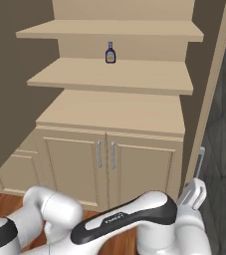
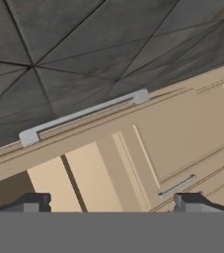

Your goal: Pick the avocado and bread from the counter and place them on the plate. Then pick the jam from the cabinet and place it next to the plate. Lastly close the cabinet door.

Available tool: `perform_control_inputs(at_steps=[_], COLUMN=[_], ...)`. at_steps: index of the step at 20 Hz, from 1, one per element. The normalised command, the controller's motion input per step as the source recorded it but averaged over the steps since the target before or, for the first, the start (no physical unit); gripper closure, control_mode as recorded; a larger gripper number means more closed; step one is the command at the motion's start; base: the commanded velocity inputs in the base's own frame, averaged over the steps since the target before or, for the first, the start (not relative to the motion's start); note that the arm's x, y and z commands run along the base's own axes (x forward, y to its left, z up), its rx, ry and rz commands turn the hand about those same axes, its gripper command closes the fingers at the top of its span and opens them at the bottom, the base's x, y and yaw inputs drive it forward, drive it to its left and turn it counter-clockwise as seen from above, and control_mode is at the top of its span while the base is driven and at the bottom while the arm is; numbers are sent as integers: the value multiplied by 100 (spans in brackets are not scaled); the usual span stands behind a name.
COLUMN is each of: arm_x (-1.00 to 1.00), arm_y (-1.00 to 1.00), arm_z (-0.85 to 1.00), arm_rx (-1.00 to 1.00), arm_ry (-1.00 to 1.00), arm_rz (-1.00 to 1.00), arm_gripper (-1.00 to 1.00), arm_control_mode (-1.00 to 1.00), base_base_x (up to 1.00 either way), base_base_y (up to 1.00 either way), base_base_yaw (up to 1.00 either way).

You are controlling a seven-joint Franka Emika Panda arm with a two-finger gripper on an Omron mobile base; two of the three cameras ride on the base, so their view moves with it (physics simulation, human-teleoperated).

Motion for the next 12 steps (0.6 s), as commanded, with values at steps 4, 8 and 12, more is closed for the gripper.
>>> perform_control_inputs(at_steps=[4,8,12], arm_x=[18,18,20], arm_y=[-12,-15,-12], arm_z=[-15,-18,-17], arm_rx=[0,0,0], arm_ry=[0,0,0], arm_rz=[0,0,0], arm_gripper=[-100,-100,-100], arm_control_mode=[-100,-100,-100], base_base_x=[0,0,0], base_base_y=[0,0,0], base_base_yaw=[0,0,0])
